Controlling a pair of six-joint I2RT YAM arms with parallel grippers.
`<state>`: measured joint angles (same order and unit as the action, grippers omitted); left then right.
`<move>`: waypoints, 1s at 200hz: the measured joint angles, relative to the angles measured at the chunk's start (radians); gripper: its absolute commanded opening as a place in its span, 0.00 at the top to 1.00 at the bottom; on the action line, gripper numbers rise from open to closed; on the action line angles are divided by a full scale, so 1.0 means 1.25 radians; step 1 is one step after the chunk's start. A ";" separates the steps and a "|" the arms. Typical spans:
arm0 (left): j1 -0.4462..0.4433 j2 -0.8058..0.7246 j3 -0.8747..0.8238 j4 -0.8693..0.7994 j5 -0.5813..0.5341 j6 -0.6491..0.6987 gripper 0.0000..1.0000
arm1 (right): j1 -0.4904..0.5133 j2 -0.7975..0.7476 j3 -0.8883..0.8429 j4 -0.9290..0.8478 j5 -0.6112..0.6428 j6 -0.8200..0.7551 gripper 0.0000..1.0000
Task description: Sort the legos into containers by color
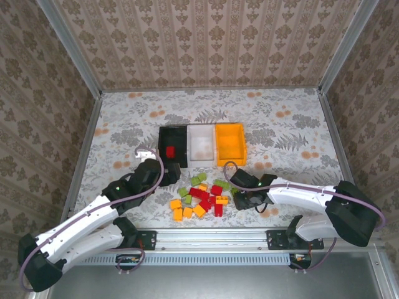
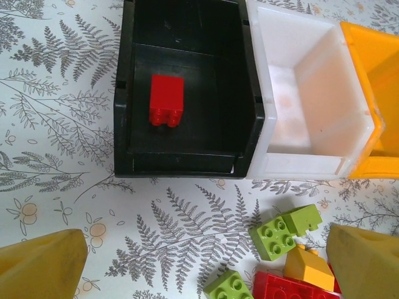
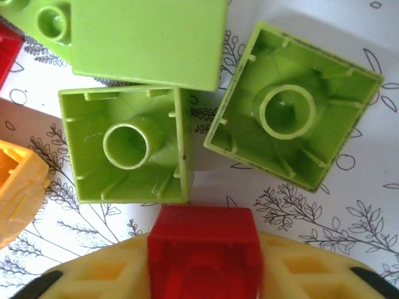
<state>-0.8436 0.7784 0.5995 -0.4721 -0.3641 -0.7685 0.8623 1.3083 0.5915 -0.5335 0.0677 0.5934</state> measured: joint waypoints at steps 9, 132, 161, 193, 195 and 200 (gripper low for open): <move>0.003 0.000 0.000 -0.001 0.000 0.000 0.00 | 0.000 -0.005 0.003 0.000 -0.002 -0.010 0.70; 0.022 -0.085 -0.034 -0.100 -0.040 -0.063 0.00 | 0.002 0.327 0.655 0.035 -0.103 -0.117 0.73; 0.027 -0.145 -0.065 -0.134 -0.042 -0.087 0.00 | -0.001 0.512 0.868 0.041 -0.102 -0.135 0.71; 0.027 -0.198 -0.078 -0.161 -0.042 -0.104 0.00 | -0.012 0.658 1.043 0.015 -0.102 -0.139 0.67; 0.027 -0.201 -0.078 -0.161 -0.042 -0.104 0.00 | -0.013 0.666 1.052 0.013 -0.101 -0.139 0.66; 0.027 -0.204 -0.078 -0.164 -0.042 -0.105 0.00 | -0.016 0.684 1.071 0.007 -0.101 -0.138 0.64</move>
<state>-0.8097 0.5232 0.5018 -0.6765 -0.4164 -0.8997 0.8425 2.1635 1.9308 -0.5251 -0.0589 0.4210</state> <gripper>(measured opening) 0.997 0.329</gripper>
